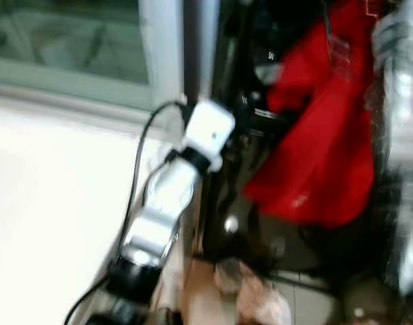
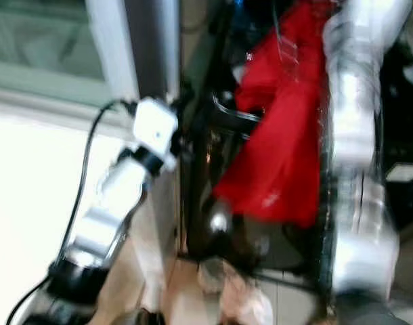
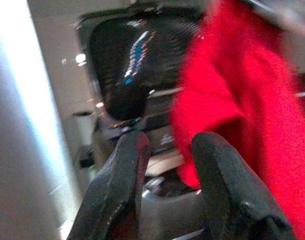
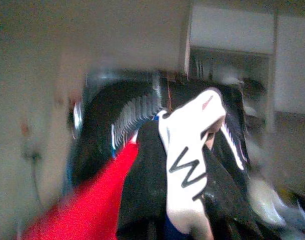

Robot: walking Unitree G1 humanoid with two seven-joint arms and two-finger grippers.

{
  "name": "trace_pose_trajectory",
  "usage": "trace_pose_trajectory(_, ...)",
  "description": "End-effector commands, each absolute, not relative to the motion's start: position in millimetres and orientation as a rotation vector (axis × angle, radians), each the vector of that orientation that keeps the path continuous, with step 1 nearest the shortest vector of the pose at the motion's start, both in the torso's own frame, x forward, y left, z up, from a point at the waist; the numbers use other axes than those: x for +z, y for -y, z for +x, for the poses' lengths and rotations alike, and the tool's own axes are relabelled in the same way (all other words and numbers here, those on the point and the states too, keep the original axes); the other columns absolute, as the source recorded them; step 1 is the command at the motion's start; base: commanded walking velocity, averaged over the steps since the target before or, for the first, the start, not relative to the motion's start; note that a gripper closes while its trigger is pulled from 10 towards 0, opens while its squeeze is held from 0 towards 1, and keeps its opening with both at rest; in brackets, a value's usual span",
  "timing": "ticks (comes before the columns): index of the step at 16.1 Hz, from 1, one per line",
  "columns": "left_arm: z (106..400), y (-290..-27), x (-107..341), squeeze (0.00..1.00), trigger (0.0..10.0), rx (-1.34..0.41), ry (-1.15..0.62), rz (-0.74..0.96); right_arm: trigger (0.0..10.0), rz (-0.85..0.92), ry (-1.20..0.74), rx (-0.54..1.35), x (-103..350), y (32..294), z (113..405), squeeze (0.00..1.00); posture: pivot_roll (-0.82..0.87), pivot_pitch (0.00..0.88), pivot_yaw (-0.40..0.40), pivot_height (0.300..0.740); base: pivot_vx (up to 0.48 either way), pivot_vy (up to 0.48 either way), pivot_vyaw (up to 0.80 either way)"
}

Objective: Clothes washing

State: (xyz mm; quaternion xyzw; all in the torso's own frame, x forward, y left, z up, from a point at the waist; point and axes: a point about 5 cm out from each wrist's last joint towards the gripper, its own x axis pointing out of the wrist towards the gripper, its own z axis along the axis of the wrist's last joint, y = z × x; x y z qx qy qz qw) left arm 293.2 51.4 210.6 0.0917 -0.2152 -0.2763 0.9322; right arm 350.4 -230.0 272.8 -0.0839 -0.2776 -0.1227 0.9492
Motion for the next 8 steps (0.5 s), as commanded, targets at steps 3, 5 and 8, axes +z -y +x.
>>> trace_pose_trajectory(3,288,-53,201,0.00,10.0,-0.585,0.391,0.214,10.0,-0.290,0.615,-0.377,258,236,283,0.00,-0.15,0.000,-0.009,0.740,0.000,0.000,0.00)
trace_pose_trajectory(5,288,-50,197,0.00,10.0,-0.608,0.373,0.226,10.0,-0.306,0.533,-0.368,232,229,264,0.00,-0.16,0.000,0.005,0.740,0.000,0.000,0.00)
trace_pose_trajectory(8,290,-48,202,0.00,10.0,-0.599,0.412,0.238,10.0,-0.275,0.369,-0.321,200,210,266,0.00,-0.16,0.000,0.024,0.740,0.179,-0.263,0.00)
